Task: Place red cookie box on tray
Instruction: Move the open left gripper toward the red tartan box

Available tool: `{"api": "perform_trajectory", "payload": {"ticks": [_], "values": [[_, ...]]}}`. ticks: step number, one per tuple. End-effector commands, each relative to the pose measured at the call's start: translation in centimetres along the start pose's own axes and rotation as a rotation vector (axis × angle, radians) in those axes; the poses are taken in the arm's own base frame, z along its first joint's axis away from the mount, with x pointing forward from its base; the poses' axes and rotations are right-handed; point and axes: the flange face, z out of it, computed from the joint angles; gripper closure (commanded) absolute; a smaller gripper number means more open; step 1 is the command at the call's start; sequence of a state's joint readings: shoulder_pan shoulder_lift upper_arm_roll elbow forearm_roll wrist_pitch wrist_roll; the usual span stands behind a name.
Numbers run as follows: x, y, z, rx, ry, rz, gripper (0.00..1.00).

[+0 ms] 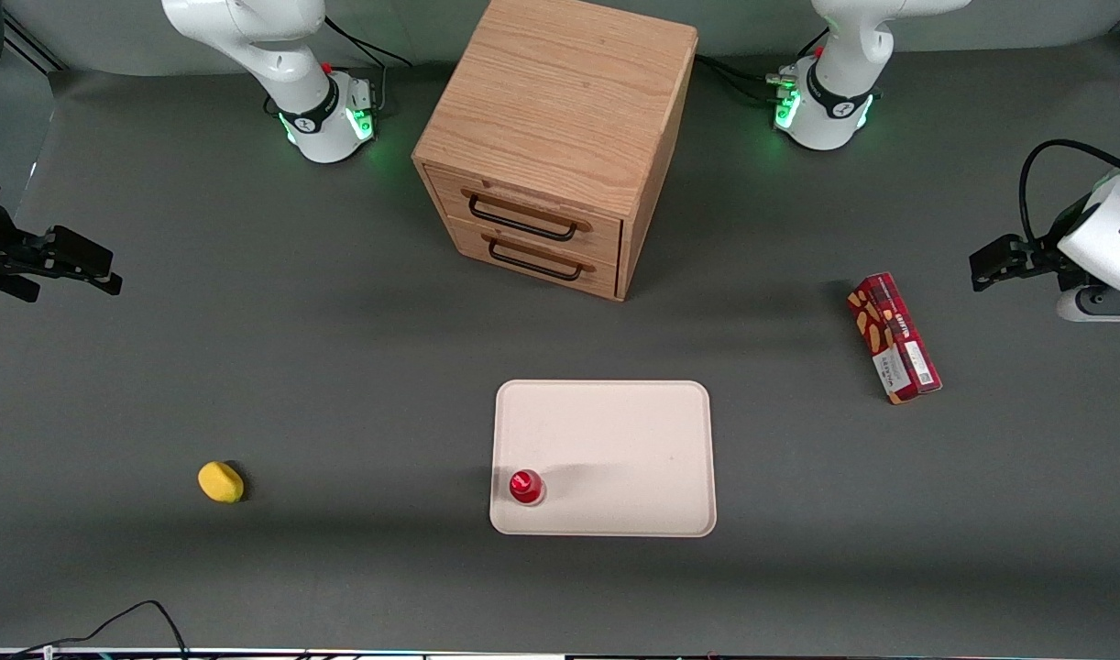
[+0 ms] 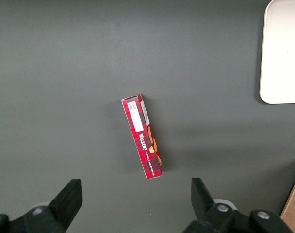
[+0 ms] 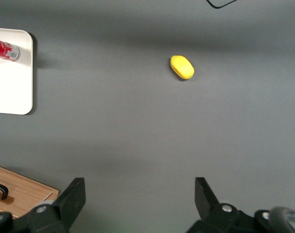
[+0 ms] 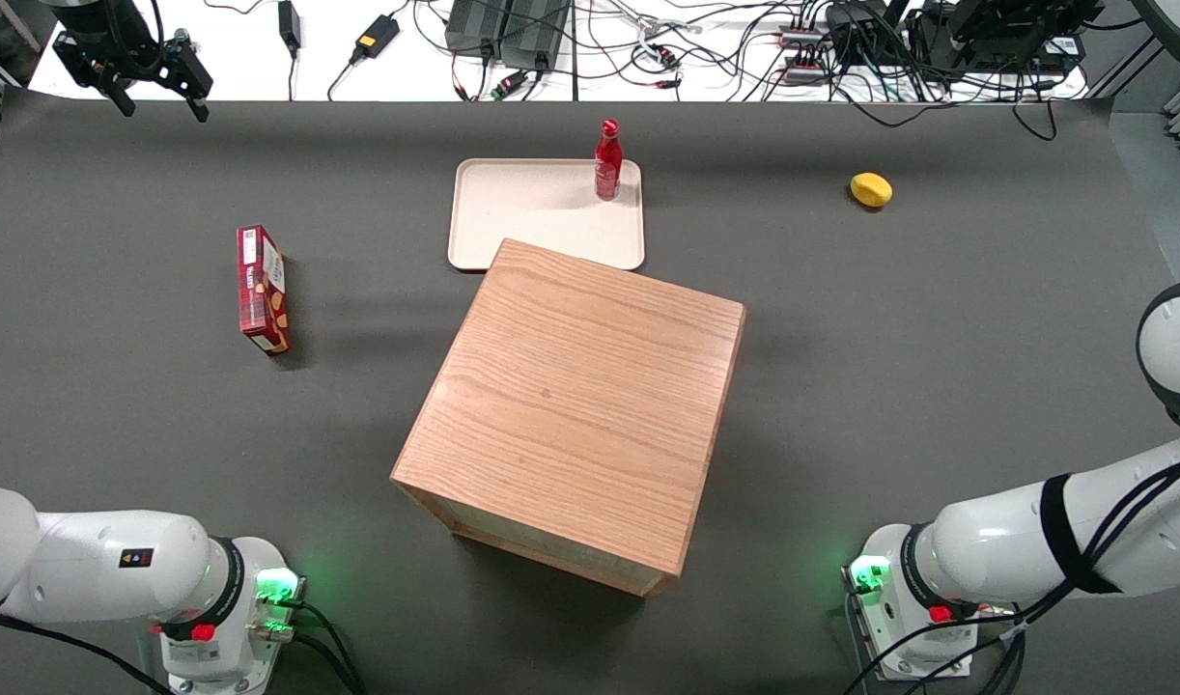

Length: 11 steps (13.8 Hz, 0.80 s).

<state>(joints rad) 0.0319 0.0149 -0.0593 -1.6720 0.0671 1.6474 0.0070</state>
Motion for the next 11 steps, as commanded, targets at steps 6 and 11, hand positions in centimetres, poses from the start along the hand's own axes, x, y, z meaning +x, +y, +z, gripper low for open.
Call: {"api": "perform_trajectory", "payload": {"ticks": [6,11], "values": [[0.3,-0.3,-0.3,-0.006,-0.046,0.016,0.0],[0.2,0.1,5.1,-0.01,-0.115,0.009,0.0]]}}
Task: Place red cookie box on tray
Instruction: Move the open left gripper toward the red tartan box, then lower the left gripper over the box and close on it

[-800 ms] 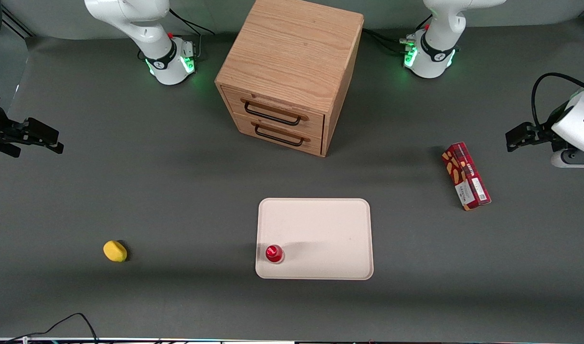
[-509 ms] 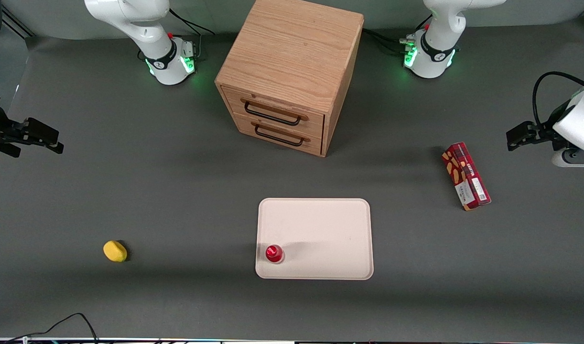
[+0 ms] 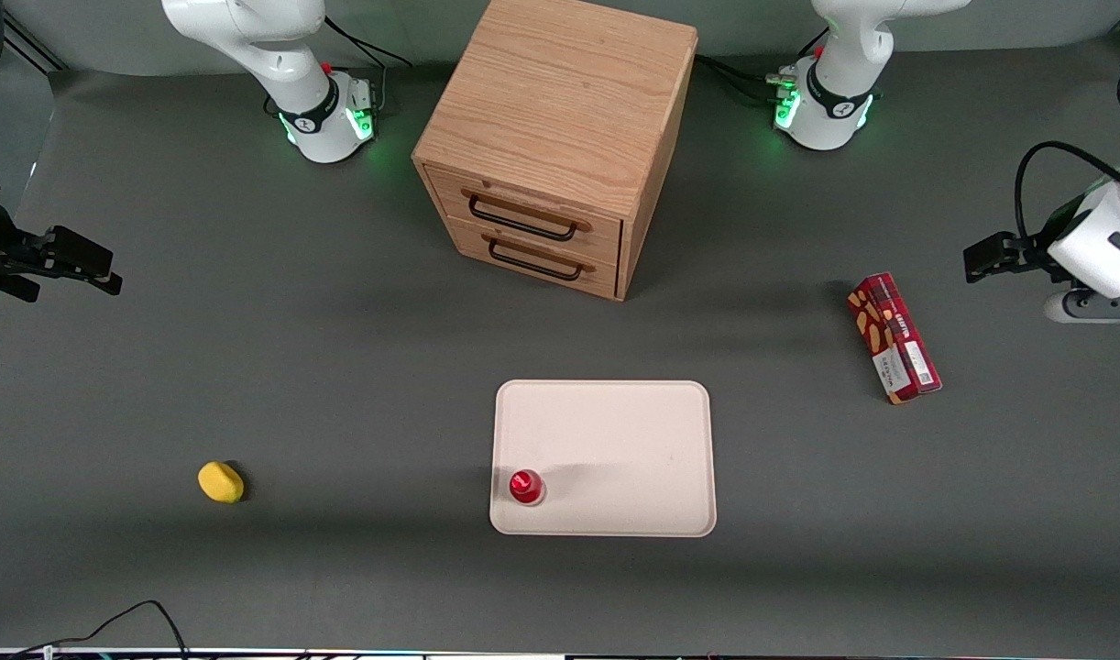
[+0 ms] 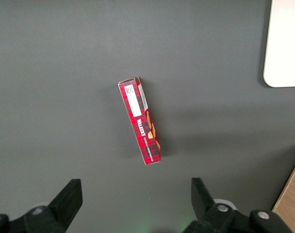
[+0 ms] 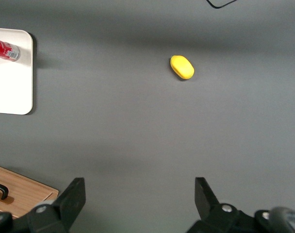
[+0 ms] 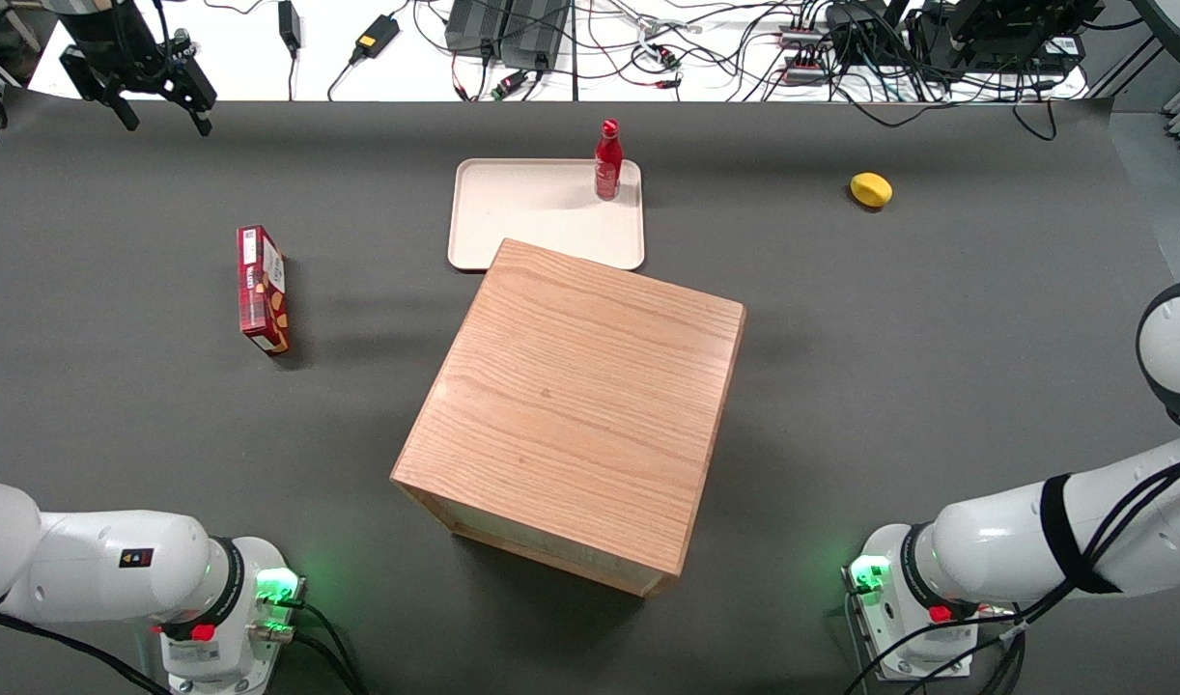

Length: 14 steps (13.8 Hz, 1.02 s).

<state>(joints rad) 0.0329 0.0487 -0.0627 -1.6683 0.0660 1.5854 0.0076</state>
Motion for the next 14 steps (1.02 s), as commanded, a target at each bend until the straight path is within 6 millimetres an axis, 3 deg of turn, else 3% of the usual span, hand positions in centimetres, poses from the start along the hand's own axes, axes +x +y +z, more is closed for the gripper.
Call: {"api": "perform_trajectory", "payload": {"ticks": [1,4,8,11,14], "values": [[0.3,-0.1,4.7,-0.007,-0.025,0.004,0.0],[0.5,-0.9,9.7,-0.009,-0.002,-0.01,0.0],[0.1,-1.8,17.7,-0.017,0.046,-0.04,0.0],[-0.3,-2.0,22.5,-0.059,0.059,-0.106,0.0],[0.5,-1.7,25.8,-0.126,0.024,-0.193,0.0]]}}
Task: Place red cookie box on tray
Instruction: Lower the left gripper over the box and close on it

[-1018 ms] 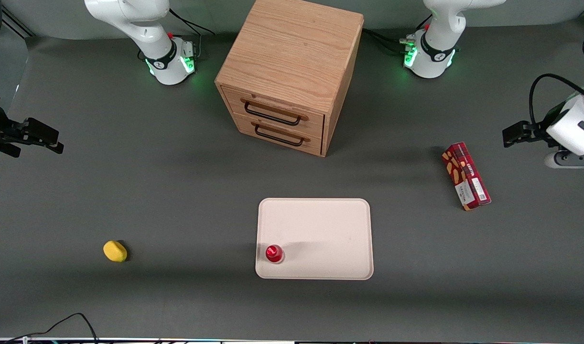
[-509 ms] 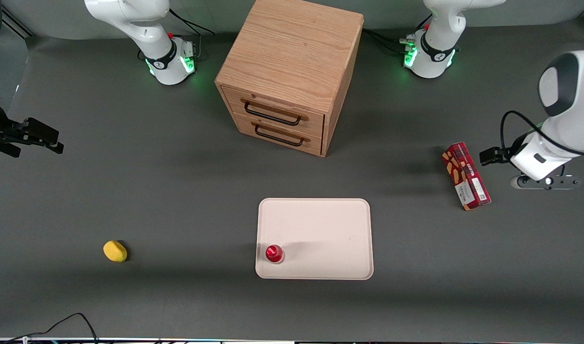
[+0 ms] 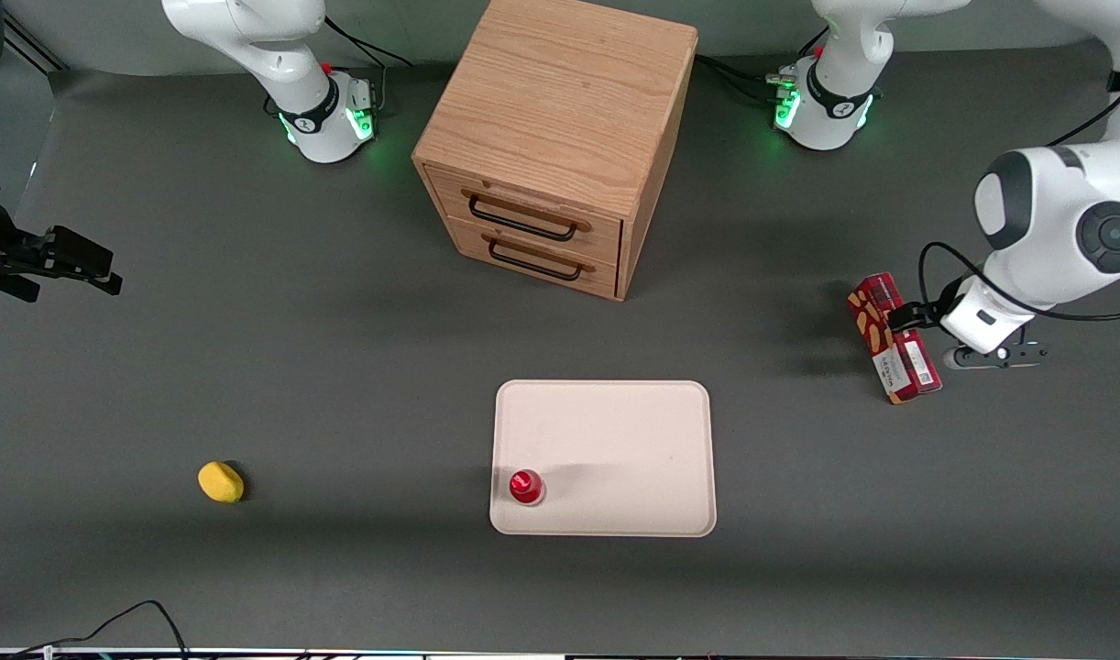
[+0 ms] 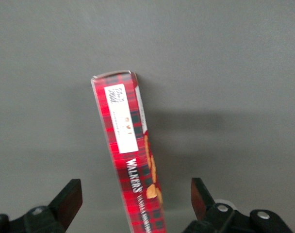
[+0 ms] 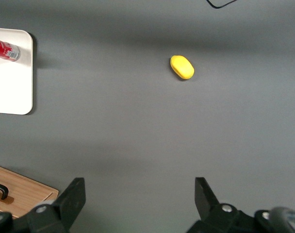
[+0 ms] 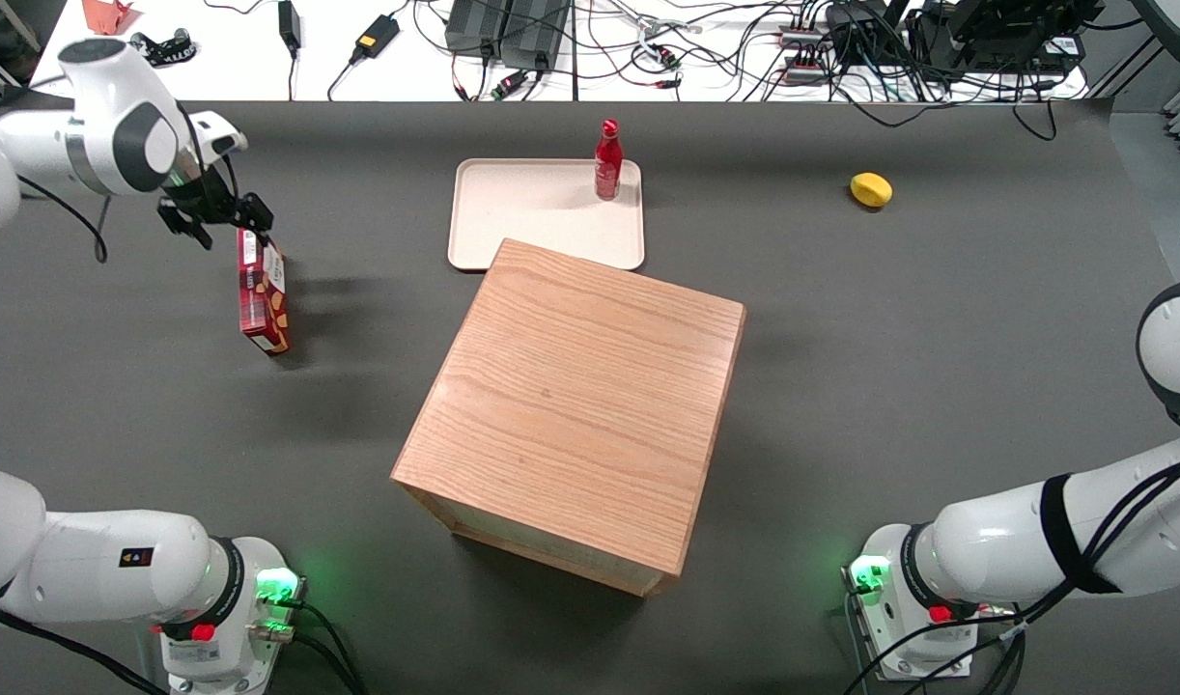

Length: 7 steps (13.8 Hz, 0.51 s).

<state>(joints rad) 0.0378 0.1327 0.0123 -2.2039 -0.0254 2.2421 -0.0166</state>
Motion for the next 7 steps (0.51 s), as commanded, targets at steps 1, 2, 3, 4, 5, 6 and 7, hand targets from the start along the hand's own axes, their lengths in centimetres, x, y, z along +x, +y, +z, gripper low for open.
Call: {"api": "perform_trajectory", "payload": {"ticks": [1,2,3,4,5,6,7], "values": [[0.4,0.1,2.3,-0.035,-0.002,-0.09,0.0],[0.7,0.0,3.0,-0.036,0.002,-0.094,0.0],[0.7,-0.2,3.7,-0.035,0.001,-0.097,0.0],[0.6,-0.3,4.1,-0.034,0.0,-0.096,0.0],[0.4,-0.3,4.5,-0.033,0.004,-0.095,0.0],[0.2,-0.4,5.1,-0.033,0.017,-0.092,0.0],[0.2,-0.5,5.9,-0.032,0.028,-0.092,0.0]]}}
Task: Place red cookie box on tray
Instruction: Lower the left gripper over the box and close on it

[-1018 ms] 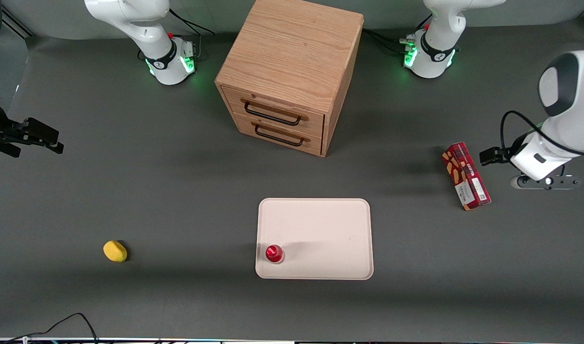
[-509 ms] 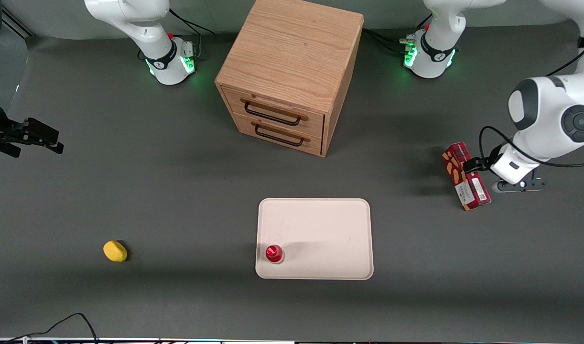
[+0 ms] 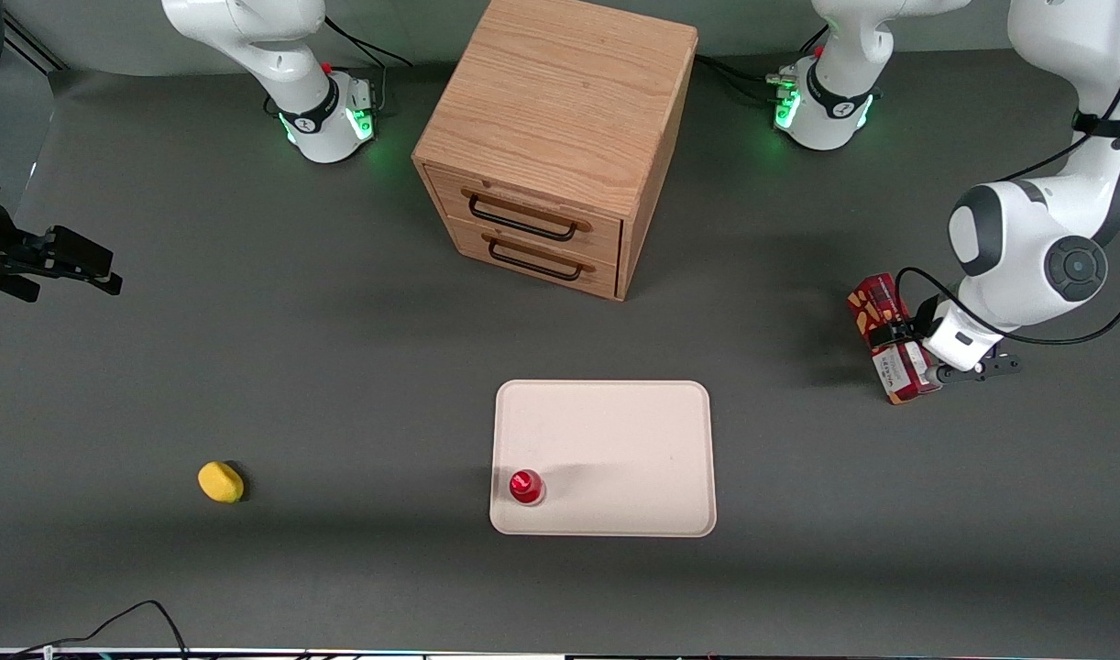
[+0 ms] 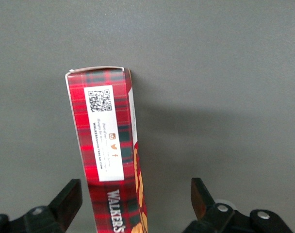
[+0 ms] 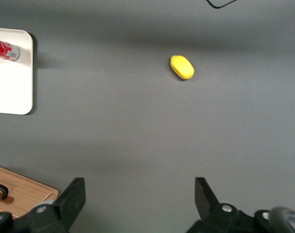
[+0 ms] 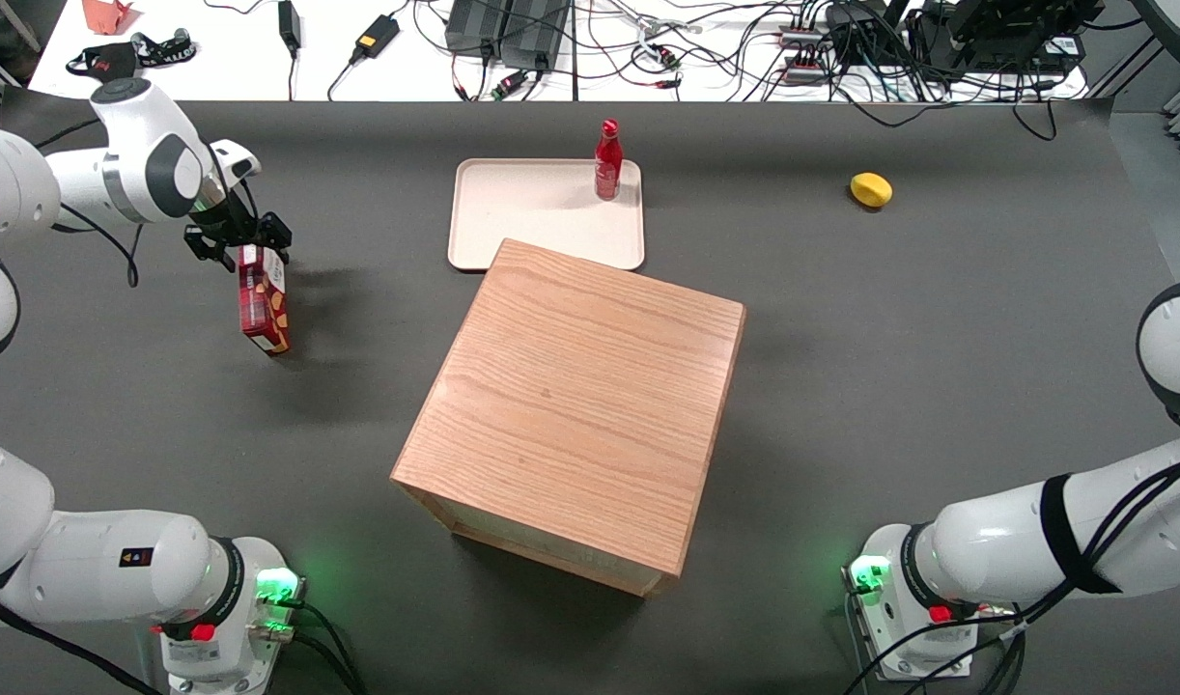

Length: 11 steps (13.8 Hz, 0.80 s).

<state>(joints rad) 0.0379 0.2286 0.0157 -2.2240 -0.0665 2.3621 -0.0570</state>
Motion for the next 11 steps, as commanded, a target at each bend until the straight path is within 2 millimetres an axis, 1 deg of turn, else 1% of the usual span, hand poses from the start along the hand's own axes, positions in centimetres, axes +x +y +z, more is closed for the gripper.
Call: {"api": "perform_trajectory", "payload": {"ticks": [1,3,4,7,9,10,11], "values": [[-0.4,-0.4,1.6,-0.005,0.028,-0.015,0.0],[-0.1,-0.5,2.4,-0.004,0.045,-0.014,0.02],[0.0,-0.5,2.7,-0.004,0.049,-0.005,0.1],[0.1,-0.6,2.9,-0.003,0.053,0.004,0.59],[0.1,-0.7,2.8,-0.004,0.051,0.003,0.88],[0.1,-0.7,2.7,-0.004,0.051,0.009,1.0],[0.1,-0.8,2.7,-0.003,0.05,0.008,1.0]]}}
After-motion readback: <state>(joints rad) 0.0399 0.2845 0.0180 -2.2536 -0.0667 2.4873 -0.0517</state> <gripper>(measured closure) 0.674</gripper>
